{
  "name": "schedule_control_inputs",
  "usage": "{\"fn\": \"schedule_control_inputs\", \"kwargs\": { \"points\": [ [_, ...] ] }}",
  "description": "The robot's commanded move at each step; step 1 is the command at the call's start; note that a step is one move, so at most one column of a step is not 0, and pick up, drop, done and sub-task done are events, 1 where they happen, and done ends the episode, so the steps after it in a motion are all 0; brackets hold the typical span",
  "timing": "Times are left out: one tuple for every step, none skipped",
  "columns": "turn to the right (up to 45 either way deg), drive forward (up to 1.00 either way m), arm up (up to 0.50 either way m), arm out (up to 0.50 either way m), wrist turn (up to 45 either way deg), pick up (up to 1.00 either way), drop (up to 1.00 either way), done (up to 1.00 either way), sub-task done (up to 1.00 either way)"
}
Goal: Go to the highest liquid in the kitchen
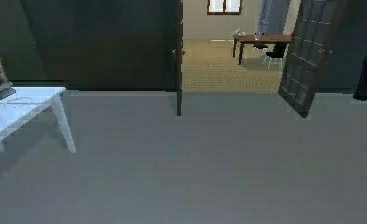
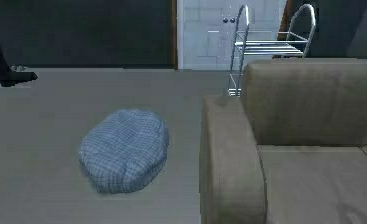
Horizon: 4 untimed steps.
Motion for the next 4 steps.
{"fn": "schedule_control_inputs", "kwargs": {
  "points": [
    [12.0, 0.0, 0.0, 0.0, 0.0, 0.0, 0.0, 0.0, 0.0],
    [0.0, 1.0, 0.0, 0.0, 0.0, 0.0, 0.0, 0.0, 0.0],
    [0.0, 1.0, 0.0, 0.0, 0.0, 0.0, 0.0, 0.0, 0.0],
    [9.0, 0.0, 0.0, 0.0, 0.0, 0.0, 0.0, 0.0, 0.0]
  ]
}}
